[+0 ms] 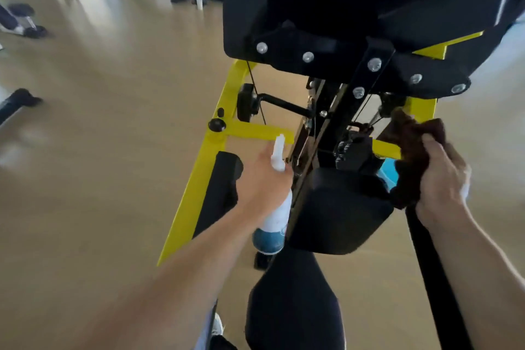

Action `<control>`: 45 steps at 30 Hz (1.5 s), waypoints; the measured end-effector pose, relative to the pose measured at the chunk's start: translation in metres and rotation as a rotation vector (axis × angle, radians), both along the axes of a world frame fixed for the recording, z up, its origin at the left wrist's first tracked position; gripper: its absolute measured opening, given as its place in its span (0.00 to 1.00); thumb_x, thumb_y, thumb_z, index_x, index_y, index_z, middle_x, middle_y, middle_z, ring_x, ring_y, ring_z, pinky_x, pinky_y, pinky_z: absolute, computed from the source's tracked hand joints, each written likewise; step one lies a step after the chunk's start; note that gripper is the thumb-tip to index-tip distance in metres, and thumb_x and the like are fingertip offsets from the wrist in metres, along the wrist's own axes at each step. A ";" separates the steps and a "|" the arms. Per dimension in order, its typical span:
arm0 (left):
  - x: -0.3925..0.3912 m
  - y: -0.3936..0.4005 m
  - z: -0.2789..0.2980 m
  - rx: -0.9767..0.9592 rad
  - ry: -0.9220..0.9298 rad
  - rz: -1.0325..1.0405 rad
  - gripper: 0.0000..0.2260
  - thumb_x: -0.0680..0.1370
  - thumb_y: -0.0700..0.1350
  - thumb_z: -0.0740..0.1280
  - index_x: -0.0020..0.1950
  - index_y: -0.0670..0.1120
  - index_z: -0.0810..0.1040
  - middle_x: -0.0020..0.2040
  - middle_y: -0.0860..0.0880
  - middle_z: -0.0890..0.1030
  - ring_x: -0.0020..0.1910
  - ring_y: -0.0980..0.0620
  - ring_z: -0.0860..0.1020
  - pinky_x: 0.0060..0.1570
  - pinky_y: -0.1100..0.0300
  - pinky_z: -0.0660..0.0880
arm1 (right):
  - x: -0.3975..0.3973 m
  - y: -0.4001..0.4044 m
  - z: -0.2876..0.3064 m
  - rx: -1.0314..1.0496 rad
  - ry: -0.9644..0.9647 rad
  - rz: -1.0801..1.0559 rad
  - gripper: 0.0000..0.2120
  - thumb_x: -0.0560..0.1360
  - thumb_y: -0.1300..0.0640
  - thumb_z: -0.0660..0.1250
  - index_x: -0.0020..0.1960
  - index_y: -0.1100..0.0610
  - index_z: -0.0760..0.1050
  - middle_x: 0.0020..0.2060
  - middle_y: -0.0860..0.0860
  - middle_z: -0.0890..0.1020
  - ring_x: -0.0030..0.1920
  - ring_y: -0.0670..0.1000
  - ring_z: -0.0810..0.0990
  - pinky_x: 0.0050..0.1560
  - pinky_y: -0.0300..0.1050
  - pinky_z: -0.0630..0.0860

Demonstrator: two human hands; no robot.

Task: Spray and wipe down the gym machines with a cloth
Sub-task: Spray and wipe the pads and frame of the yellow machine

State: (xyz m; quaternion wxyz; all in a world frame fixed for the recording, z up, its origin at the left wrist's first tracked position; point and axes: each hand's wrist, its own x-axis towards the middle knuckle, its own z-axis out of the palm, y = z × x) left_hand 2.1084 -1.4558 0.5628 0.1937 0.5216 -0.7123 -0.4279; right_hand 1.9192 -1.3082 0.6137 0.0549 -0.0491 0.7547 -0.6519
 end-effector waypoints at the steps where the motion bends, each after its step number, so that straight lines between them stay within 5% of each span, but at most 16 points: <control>1: -0.004 -0.003 -0.011 0.045 -0.001 -0.007 0.09 0.76 0.51 0.64 0.55 0.57 0.73 0.40 0.54 0.78 0.42 0.46 0.81 0.41 0.52 0.78 | 0.011 -0.021 0.002 0.023 0.013 0.054 0.06 0.76 0.46 0.71 0.46 0.45 0.86 0.38 0.47 0.85 0.43 0.53 0.83 0.50 0.56 0.82; 5: -0.013 -0.010 -0.046 0.204 0.029 -0.015 0.19 0.72 0.53 0.63 0.61 0.66 0.66 0.43 0.54 0.80 0.45 0.44 0.82 0.46 0.50 0.80 | 0.042 -0.091 -0.025 0.408 0.134 0.236 0.11 0.82 0.45 0.65 0.56 0.49 0.81 0.45 0.49 0.83 0.48 0.56 0.81 0.47 0.49 0.73; 8: -0.019 -0.011 -0.061 0.238 -0.052 -0.025 0.16 0.77 0.50 0.64 0.63 0.61 0.69 0.45 0.53 0.79 0.49 0.43 0.81 0.50 0.51 0.77 | 0.044 -0.112 -0.035 0.631 0.187 0.216 0.16 0.83 0.43 0.61 0.61 0.51 0.78 0.48 0.52 0.79 0.51 0.58 0.76 0.52 0.51 0.70; 11: -0.022 -0.016 -0.070 0.316 -0.046 0.033 0.06 0.76 0.48 0.66 0.51 0.56 0.73 0.42 0.54 0.79 0.46 0.45 0.80 0.50 0.51 0.78 | 0.032 -0.117 -0.038 0.631 0.122 0.187 0.18 0.83 0.41 0.59 0.63 0.50 0.78 0.51 0.52 0.81 0.55 0.60 0.80 0.59 0.55 0.75; 14: -0.022 -0.016 -0.073 0.354 -0.043 0.075 0.05 0.73 0.46 0.67 0.44 0.55 0.73 0.42 0.52 0.81 0.43 0.46 0.80 0.46 0.52 0.78 | 0.035 -0.117 -0.038 0.699 0.149 0.251 0.17 0.83 0.40 0.58 0.63 0.49 0.77 0.50 0.50 0.80 0.51 0.57 0.78 0.55 0.52 0.73; 28: -0.018 -0.012 -0.085 0.290 -0.187 -0.008 0.03 0.76 0.47 0.65 0.45 0.53 0.72 0.43 0.51 0.79 0.44 0.47 0.80 0.51 0.50 0.81 | 0.036 -0.111 -0.034 0.703 0.200 0.387 0.17 0.84 0.42 0.58 0.65 0.49 0.76 0.48 0.48 0.76 0.47 0.54 0.72 0.51 0.48 0.64; 37: -0.017 -0.015 -0.095 0.316 -0.184 0.044 0.03 0.77 0.46 0.66 0.48 0.52 0.73 0.42 0.50 0.78 0.40 0.50 0.77 0.43 0.56 0.77 | 0.036 -0.109 -0.035 0.712 0.216 0.411 0.17 0.85 0.42 0.58 0.65 0.49 0.76 0.40 0.44 0.72 0.46 0.52 0.72 0.50 0.47 0.65; 45: -0.015 -0.014 -0.090 0.265 -0.163 0.069 0.02 0.76 0.45 0.66 0.46 0.50 0.74 0.40 0.50 0.77 0.37 0.51 0.77 0.35 0.60 0.69 | 0.037 -0.106 -0.034 0.717 0.236 0.433 0.16 0.84 0.42 0.58 0.63 0.49 0.76 0.45 0.47 0.74 0.47 0.53 0.72 0.51 0.47 0.65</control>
